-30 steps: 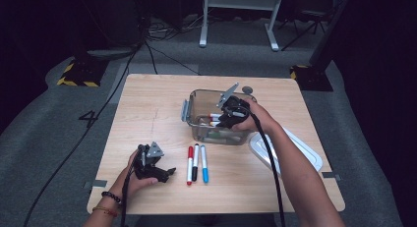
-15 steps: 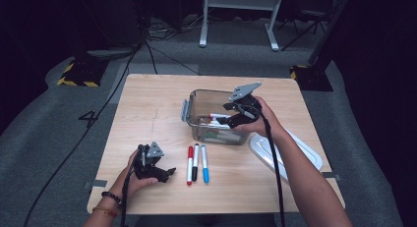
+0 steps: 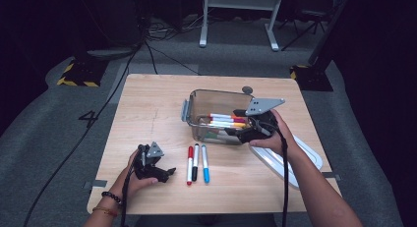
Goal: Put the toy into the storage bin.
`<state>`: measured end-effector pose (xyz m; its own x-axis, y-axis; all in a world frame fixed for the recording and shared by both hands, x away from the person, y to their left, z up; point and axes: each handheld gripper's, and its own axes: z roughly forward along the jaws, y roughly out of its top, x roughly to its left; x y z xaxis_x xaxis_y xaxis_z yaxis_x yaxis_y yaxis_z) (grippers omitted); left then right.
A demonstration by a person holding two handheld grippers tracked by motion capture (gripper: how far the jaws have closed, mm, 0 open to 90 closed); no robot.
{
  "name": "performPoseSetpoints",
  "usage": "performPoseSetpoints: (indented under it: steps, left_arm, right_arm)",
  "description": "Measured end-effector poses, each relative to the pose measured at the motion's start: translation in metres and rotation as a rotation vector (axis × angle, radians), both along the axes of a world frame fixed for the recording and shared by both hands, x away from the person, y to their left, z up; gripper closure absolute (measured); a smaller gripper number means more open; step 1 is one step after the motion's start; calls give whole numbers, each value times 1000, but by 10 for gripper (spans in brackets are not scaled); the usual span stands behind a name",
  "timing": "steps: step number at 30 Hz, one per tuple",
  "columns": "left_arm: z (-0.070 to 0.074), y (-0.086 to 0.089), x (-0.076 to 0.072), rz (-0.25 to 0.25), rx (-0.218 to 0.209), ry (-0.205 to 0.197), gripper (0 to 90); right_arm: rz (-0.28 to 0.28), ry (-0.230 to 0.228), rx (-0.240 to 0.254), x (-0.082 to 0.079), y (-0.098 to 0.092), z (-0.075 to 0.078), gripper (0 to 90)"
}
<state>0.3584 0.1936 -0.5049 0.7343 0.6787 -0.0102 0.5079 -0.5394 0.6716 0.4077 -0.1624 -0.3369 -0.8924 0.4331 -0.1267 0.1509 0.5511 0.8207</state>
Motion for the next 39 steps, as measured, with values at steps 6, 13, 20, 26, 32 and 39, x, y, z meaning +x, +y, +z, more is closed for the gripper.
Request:
performPoseSetpoints:
  steps: [6, 13, 20, 26, 32, 39]
  left_arm:
    - [0, 0, 0, 0, -1, 0, 56]
    - [0, 0, 0, 0, 0, 0, 56]
    - [0, 0, 0, 0, 0, 0, 56]
    - [0, 0, 0, 0, 0, 0, 56]
    - [0, 0, 0, 0, 0, 0, 56]
    - [0, 0, 0, 0, -1, 0, 56]
  right_arm:
    - [9, -23, 33, -27, -3, -12, 288]
    - [9, 28, 52, -44, 2, -38, 289]
    - [29, 65, 10, -52, 16, -72, 290]
    - [33, 91, -26, -57, 32, -97, 287]
    - [41, 113, -82, -60, 52, -123, 287]
    - [43, 145, -102, -56, 70, -144, 302]
